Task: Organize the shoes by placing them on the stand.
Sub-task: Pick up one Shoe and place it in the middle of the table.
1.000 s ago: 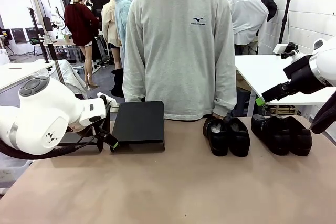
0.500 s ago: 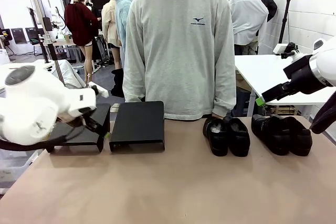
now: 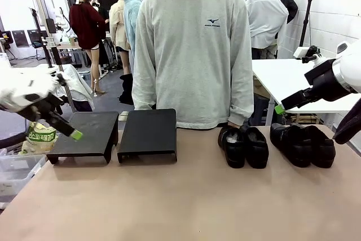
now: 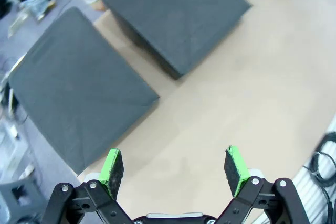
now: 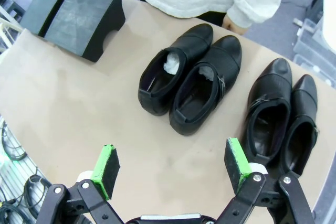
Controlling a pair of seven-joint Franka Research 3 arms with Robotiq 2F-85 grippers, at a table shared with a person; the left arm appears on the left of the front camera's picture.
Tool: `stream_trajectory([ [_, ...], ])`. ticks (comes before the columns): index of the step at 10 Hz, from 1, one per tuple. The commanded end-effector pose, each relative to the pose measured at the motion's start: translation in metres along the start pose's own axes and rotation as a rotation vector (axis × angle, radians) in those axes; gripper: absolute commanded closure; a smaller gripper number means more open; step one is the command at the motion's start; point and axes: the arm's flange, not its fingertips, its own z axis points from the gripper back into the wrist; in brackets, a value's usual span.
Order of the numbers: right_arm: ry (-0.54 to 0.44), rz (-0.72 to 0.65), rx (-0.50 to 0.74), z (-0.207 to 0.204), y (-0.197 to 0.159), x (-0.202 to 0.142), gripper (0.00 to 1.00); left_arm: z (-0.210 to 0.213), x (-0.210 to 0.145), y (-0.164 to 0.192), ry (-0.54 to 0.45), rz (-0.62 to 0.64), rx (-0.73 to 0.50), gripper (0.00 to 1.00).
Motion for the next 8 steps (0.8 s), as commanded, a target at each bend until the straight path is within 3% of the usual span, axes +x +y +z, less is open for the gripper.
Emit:
stream_trajectory([
  [1,-0.007,-0.002,0.020,-0.002,-0.001,-0.001,0.00,0.040,-0.029,0.026,-0.138,0.042,-0.136,0.00],
  [4,-0.007,-0.002,0.020,-0.002,-0.001,-0.001,0.00,0.071,-0.058,0.055,-0.295,0.144,-0.193,0.00],
  [8,-0.007,-0.002,0.020,-0.002,-0.001,-0.001,0.00,0.065,-0.047,0.046,-0.270,0.108,-0.204,0.00],
])
